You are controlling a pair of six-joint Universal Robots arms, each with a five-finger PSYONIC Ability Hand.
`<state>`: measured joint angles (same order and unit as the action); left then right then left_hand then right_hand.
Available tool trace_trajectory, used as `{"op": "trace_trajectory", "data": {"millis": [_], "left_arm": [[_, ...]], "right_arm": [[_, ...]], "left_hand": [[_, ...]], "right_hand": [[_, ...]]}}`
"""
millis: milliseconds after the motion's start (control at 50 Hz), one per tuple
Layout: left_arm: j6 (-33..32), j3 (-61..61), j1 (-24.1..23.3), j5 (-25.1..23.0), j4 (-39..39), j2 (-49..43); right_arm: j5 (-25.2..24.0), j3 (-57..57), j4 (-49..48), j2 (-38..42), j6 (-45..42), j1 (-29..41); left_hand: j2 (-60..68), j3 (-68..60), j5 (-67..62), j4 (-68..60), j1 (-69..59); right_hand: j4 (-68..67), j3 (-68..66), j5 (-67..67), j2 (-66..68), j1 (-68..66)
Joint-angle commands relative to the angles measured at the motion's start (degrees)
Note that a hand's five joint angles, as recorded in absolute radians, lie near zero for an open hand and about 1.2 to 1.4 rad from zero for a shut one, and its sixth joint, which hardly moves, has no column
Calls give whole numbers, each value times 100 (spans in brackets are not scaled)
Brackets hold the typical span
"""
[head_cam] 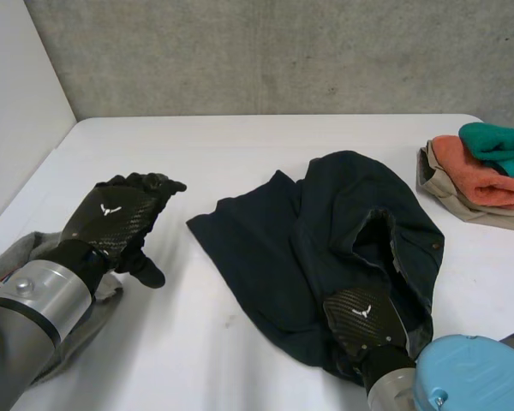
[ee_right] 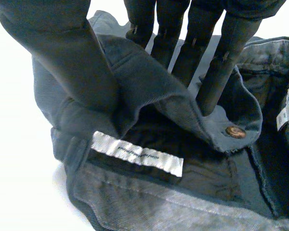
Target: Fold the laundry.
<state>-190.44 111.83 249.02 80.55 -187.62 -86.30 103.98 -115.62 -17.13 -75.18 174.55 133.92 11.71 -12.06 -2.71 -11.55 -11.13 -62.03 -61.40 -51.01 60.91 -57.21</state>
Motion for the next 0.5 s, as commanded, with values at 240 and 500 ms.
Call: {"op": "trace_trajectory", "data": {"millis": [240, 500], "left_arm": [[-107, 137, 59, -180, -644, -607], [-257, -99, -11, -523, -1275, -2153]], "right_arm": [[-659, 997, 1299, -1543, -896, 152], [-861, 1445, 1836, -2352, -940, 503]], "left_hand": [[-171, 206, 271, 155, 113], [-171, 206, 271, 155, 113]], "right_hand": [[-1797, -1860, -1899, 1909, -2279], [-1797, -1860, -1899, 1909, -2279]]}}
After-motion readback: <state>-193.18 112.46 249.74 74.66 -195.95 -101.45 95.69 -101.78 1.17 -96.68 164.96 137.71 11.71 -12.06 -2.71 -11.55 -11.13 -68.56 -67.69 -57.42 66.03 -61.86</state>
